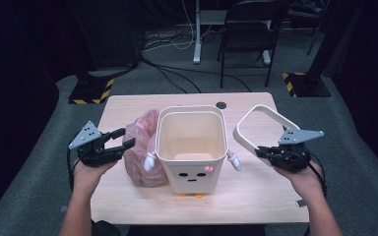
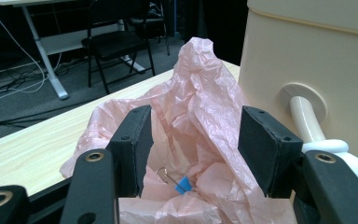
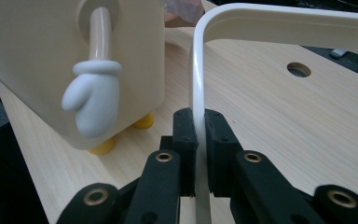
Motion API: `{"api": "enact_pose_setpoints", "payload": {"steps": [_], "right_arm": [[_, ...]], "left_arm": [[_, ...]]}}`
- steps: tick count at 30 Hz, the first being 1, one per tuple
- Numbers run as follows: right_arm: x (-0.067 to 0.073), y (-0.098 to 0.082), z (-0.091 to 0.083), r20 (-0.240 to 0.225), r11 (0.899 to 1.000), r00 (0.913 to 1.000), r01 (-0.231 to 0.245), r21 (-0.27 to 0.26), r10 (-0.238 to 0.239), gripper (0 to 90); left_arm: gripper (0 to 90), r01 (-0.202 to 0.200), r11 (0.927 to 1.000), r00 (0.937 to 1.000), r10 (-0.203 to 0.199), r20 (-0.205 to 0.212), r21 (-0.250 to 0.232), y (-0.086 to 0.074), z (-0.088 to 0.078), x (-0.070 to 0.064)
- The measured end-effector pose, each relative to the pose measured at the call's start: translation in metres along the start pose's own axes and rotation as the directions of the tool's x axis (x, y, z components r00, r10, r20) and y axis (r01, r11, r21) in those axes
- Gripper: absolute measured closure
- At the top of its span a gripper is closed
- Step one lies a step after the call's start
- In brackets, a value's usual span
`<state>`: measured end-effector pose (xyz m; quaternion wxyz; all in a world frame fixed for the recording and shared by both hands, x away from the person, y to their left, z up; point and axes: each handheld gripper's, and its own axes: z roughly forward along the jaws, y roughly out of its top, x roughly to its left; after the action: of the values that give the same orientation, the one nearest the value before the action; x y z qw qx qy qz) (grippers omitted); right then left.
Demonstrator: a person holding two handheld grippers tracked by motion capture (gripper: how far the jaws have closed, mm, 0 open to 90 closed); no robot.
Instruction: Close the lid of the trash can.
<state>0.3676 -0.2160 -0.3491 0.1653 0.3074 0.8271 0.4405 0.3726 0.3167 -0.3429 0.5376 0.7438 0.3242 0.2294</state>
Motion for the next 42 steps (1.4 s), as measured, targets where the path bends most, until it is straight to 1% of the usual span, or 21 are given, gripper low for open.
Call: {"api": "enact_pose_setpoints", "payload": {"steps": [3,8,16,21,27,31,38,42], "right_arm": [[0.0,0.003,-0.004,-0.005,1.0,1.0,0.006,-0.005,-0.006,83.8],[0.0,0.008,-0.01,-0.013,1.0,0.9999,0.002,-0.019,-0.002,83.8],[0.001,0.018,-0.019,-0.018,0.999,0.9996,0.022,-0.028,-0.022,83.8],[0.004,0.028,-0.024,-0.028,0.998,0.9987,0.042,-0.037,-0.043,83.8],[0.009,0.045,-0.028,-0.036,0.996,0.9965,0.074,-0.044,-0.076,83.9],[0.011,0.055,-0.031,-0.041,0.995,0.9947,0.093,-0.047,-0.094,83.9],[0.012,0.065,-0.034,-0.06,0.994,0.9932,0.097,-0.052,-0.1,83.9],[0.013,0.071,-0.038,-0.063,0.992,0.9915,0.11,-0.054,-0.114,83.9]], "left_arm": [[44.5,0.002,1.0,1.0,-0.002,0.0,0.003,0.0,0.001,0.0],[44.4,0.001,1.0,1.0,-0.001,0.003,0.005,-0.001,0.002,0.0],[44.4,0.001,1.0,1.0,-0.001,0.003,0.008,-0.001,0.002,0.0],[44.4,0.001,1.0,1.0,-0.001,-0.002,0.004,-0.001,0.0,0.001],[44.4,0.008,0.9999,0.9999,-0.008,-0.011,-0.011,0.001,-0.005,0.003],[44.4,0.006,1.0,0.9999,-0.006,-0.011,-0.006,0.0,-0.004,0.003],[44.4,0.003,1.0,0.9999,-0.003,-0.01,-0.008,0.001,-0.005,0.002],[44.4,0.004,1.0,1.0,-0.004,-0.009,-0.008,0.001,-0.005,0.002]]}}
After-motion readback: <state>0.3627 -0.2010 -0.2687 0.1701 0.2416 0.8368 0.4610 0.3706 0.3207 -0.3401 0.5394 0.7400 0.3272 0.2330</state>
